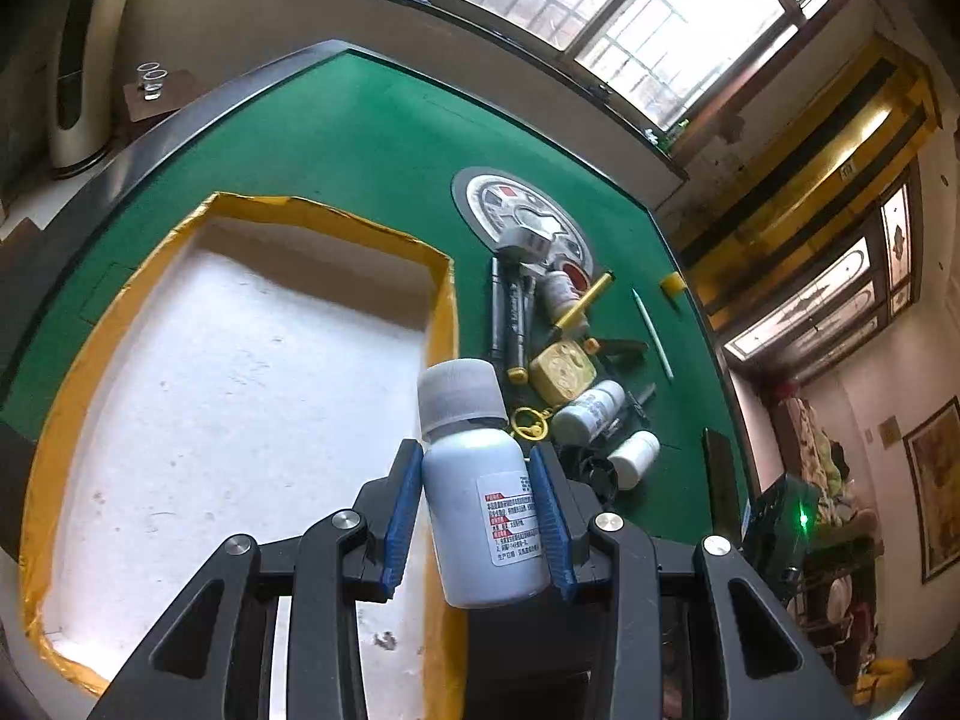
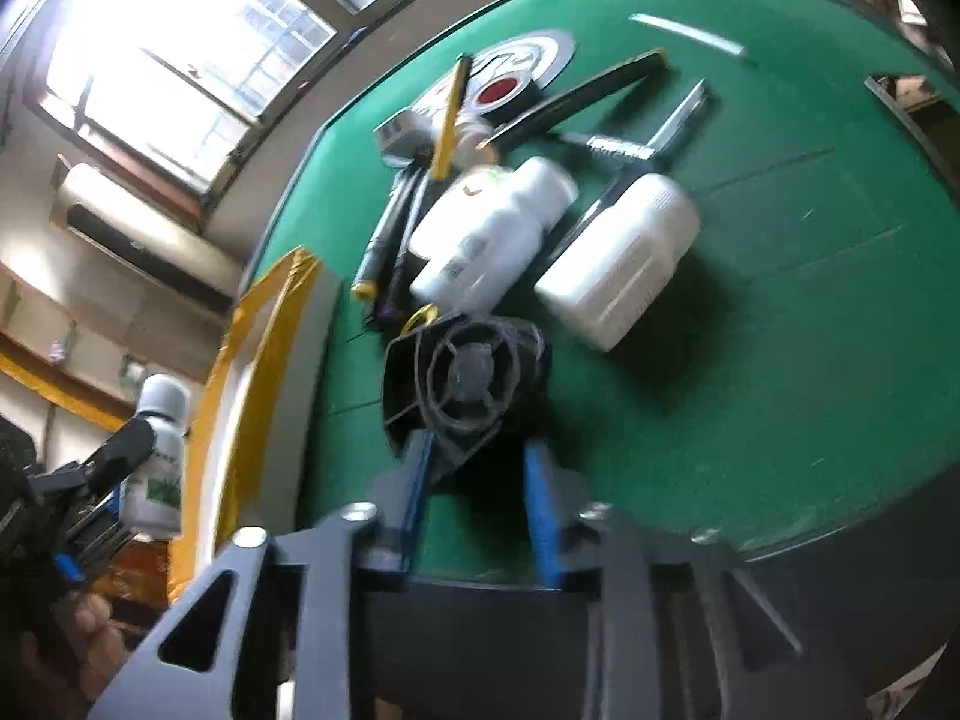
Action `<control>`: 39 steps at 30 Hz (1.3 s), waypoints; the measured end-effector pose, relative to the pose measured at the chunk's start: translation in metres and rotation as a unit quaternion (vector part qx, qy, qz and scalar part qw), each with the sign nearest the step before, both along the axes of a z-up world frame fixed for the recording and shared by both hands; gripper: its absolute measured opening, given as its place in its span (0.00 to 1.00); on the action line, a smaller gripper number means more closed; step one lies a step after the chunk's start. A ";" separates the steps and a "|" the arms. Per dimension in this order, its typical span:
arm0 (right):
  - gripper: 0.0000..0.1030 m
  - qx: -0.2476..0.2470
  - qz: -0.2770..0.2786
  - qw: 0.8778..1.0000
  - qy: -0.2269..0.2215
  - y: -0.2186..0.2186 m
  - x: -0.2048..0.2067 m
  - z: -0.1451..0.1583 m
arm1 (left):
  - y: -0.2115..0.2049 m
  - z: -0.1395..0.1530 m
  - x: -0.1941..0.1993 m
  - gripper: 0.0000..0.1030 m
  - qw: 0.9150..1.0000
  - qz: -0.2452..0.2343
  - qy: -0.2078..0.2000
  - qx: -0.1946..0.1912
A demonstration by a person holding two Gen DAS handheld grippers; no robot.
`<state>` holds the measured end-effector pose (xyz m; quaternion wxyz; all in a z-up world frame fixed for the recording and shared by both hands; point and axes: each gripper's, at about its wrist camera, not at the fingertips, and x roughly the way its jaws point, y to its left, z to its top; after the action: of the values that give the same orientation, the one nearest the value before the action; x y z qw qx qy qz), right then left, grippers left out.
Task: Organize rigid objects
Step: 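Carry bottle and fan into the white tray and open both tools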
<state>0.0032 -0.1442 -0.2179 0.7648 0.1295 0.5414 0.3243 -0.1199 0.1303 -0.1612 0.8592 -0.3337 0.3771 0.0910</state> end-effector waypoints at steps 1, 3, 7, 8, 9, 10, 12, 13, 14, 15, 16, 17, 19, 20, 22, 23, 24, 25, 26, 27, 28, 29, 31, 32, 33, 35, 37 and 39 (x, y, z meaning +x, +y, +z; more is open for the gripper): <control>0.21 0.004 0.006 1.000 -0.003 0.001 -0.001 0.000 | 0.001 -0.001 -0.001 0.37 1.000 0.002 0.001 0.000; 0.18 0.008 0.013 1.000 -0.014 0.004 -0.003 0.002 | 0.004 -0.002 -0.002 0.37 1.000 0.004 0.003 -0.004; 0.15 0.014 0.024 0.999 -0.030 0.007 -0.007 0.009 | 0.008 -0.004 -0.004 0.37 1.000 0.008 0.008 -0.002; 0.15 0.012 0.026 0.999 -0.032 0.007 -0.007 0.010 | 0.009 -0.004 -0.005 0.37 1.000 0.010 0.009 -0.004; 0.15 0.014 0.027 0.999 -0.031 0.006 -0.007 0.010 | 0.010 -0.005 -0.005 0.37 1.000 0.009 0.010 -0.006; 0.14 0.017 0.029 0.999 -0.029 0.006 -0.007 0.010 | 0.011 -0.005 -0.005 0.37 1.000 0.010 0.011 -0.007; 0.14 0.023 0.032 0.999 -0.027 0.005 -0.008 0.012 | 0.013 -0.005 -0.007 0.37 1.000 0.012 0.012 -0.006; 0.14 0.025 0.035 0.999 -0.028 0.005 -0.010 0.013 | 0.015 -0.006 -0.008 0.37 1.000 0.015 0.013 -0.003; 0.14 0.029 0.038 0.998 -0.031 0.005 -0.011 0.015 | 0.017 -0.006 -0.010 0.37 1.000 0.018 0.014 -0.003; 0.14 0.034 0.040 0.998 -0.033 0.004 -0.012 0.016 | 0.020 -0.008 -0.010 0.37 1.000 0.020 0.016 -0.004; 0.14 0.038 0.041 0.998 -0.032 0.004 -0.012 0.017 | 0.022 -0.009 -0.012 0.37 1.000 0.023 0.019 -0.006; 0.14 0.043 0.042 0.998 -0.030 0.003 -0.012 0.019 | 0.025 -0.010 -0.013 0.37 0.999 0.027 0.021 -0.006; 0.14 0.059 0.049 0.997 -0.019 0.005 -0.013 0.021 | 0.029 -0.010 -0.016 0.37 0.999 0.033 0.025 -0.001; 0.14 0.065 0.057 0.996 -0.014 0.007 -0.015 0.023 | 0.032 -0.010 -0.019 0.37 0.999 0.038 0.029 0.004; 0.14 0.081 0.078 0.994 -0.013 0.012 -0.022 0.033 | 0.037 -0.012 -0.025 0.37 0.998 0.045 0.037 0.011; 0.14 0.089 0.094 0.991 -0.017 0.016 -0.027 0.041 | 0.041 -0.014 -0.028 0.38 0.998 0.049 0.046 0.018; 0.14 0.094 0.107 0.990 -0.020 0.019 -0.031 0.046 | 0.045 -0.015 -0.031 0.38 0.997 0.053 0.054 0.021; 0.14 0.103 0.126 0.986 -0.022 0.026 -0.036 0.054 | 0.049 -0.018 -0.034 0.38 0.996 0.057 0.062 0.021; 0.14 0.108 0.143 0.984 -0.024 0.032 -0.040 0.059 | 0.054 -0.020 -0.038 0.38 0.996 0.060 0.069 0.021; 0.14 0.111 0.172 0.978 -0.027 0.044 -0.047 0.065 | 0.057 -0.021 -0.041 0.38 0.995 0.062 0.078 0.022; 0.14 0.108 0.191 0.975 -0.028 0.055 -0.051 0.068 | 0.061 -0.022 -0.044 0.38 0.994 0.063 0.085 0.025; 0.14 0.100 0.210 0.972 -0.029 0.067 -0.056 0.069 | 0.064 -0.023 -0.047 0.38 0.993 0.063 0.092 0.029; 0.14 0.079 0.251 0.964 -0.029 0.093 -0.065 0.068 | 0.070 -0.024 -0.051 0.38 0.992 0.063 0.100 0.032; 0.14 0.064 0.269 0.961 -0.031 0.107 -0.070 0.066 | 0.074 -0.025 -0.054 0.38 0.992 0.065 0.103 0.031; 0.14 0.050 0.281 0.958 -0.031 0.117 -0.073 0.064 | 0.076 -0.026 -0.056 0.38 0.992 0.067 0.106 0.032; 0.14 0.022 0.301 0.953 -0.027 0.135 -0.077 0.058 | 0.079 -0.028 -0.061 0.38 0.991 0.070 0.113 0.034; 0.14 -0.007 0.318 0.948 -0.020 0.151 -0.080 0.052 | 0.081 -0.031 -0.062 0.38 0.990 0.066 0.122 0.036; 0.12 -0.028 0.339 0.940 -0.016 0.165 -0.085 0.050 | 0.081 -0.034 -0.064 0.38 0.989 0.061 0.129 0.041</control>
<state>-0.0821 0.0207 -0.1679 0.6215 -0.0883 0.5503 0.5506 -0.1836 0.2117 -0.1949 0.8092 -0.3063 0.4596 0.2004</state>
